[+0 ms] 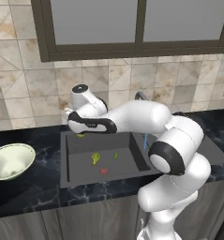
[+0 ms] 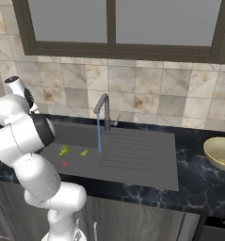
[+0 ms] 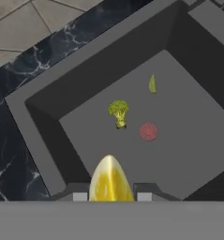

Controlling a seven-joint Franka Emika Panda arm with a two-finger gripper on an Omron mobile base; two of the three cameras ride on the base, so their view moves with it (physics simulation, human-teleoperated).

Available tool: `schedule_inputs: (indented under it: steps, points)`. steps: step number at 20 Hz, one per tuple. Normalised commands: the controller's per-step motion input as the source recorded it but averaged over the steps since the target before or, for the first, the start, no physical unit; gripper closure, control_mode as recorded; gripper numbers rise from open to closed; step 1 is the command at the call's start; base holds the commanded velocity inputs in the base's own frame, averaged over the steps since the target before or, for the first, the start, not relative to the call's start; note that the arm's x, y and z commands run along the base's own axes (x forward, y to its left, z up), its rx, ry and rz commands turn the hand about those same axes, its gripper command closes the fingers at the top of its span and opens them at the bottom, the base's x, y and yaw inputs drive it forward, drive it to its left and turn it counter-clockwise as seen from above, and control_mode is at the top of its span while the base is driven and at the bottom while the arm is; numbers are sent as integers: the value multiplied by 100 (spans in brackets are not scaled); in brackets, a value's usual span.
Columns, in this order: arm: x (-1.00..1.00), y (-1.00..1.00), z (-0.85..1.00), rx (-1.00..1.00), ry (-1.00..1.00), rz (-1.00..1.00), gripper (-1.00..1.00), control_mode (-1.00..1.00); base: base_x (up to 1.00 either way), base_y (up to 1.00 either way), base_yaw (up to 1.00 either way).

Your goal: Pick the lemon wedges from the sink and place them in one bowl. Place the broccoli in the other bowl. Then turn off the sink faucet.

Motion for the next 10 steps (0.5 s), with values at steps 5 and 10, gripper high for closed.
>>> schedule_inputs:
  steps: [5, 10]
  points:
    - [-11, 51, 0, 5, 0, 0, 100, -100, 0, 0, 0]
    - [-27, 57, 0, 0, -2, 0, 100, -100, 0, 0, 0]
